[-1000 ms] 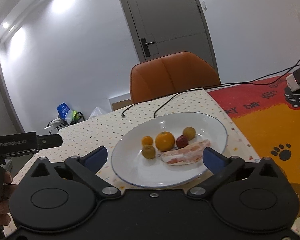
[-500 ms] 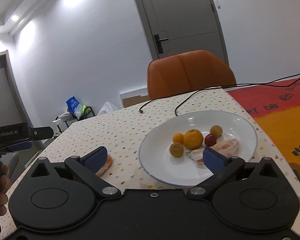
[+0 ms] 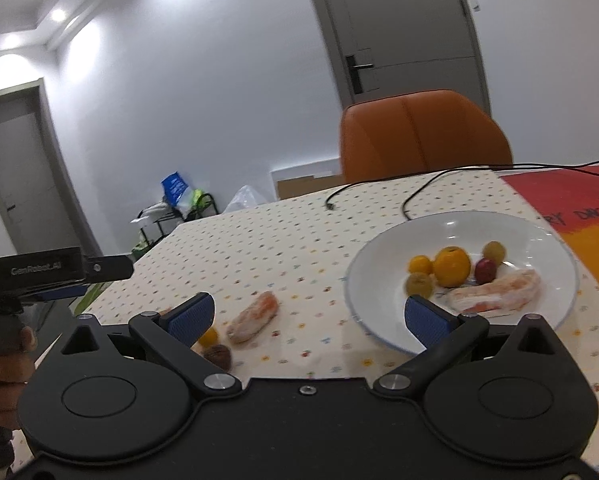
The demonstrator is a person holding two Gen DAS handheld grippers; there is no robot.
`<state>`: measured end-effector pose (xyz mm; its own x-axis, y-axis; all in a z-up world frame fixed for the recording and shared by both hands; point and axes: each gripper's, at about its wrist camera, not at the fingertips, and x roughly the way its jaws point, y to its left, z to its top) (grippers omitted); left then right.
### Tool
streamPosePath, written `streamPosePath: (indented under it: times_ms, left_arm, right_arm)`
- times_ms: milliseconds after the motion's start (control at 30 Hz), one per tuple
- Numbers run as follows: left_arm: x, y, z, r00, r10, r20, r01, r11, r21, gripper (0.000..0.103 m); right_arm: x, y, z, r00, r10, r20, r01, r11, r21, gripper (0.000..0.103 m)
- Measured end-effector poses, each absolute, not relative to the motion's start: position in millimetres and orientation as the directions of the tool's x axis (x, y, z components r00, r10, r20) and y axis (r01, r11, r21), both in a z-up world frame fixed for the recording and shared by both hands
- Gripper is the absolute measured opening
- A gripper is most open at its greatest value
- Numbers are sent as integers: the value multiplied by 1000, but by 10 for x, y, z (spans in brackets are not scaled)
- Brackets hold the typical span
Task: Organize fruits
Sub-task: 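Move both open tools back toward the remaining fruits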
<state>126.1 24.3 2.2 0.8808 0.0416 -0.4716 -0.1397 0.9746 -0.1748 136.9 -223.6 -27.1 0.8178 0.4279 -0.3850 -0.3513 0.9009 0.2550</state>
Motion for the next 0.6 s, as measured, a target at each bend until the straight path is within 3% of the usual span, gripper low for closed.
streamPosePath:
  times_ms: [333, 600]
  left_arm:
    - [1257, 391, -123, 866, 41, -499, -154, 970, -187, 87]
    - [1363, 437, -306, 844, 11, -536, -150, 965, -216, 69]
  right_arm:
    - [1417, -1912, -349, 774, 461, -434, -401, 887, 228, 103]
    - [1430, -1749, -406, 742, 487, -461, -437, 872, 218, 102]
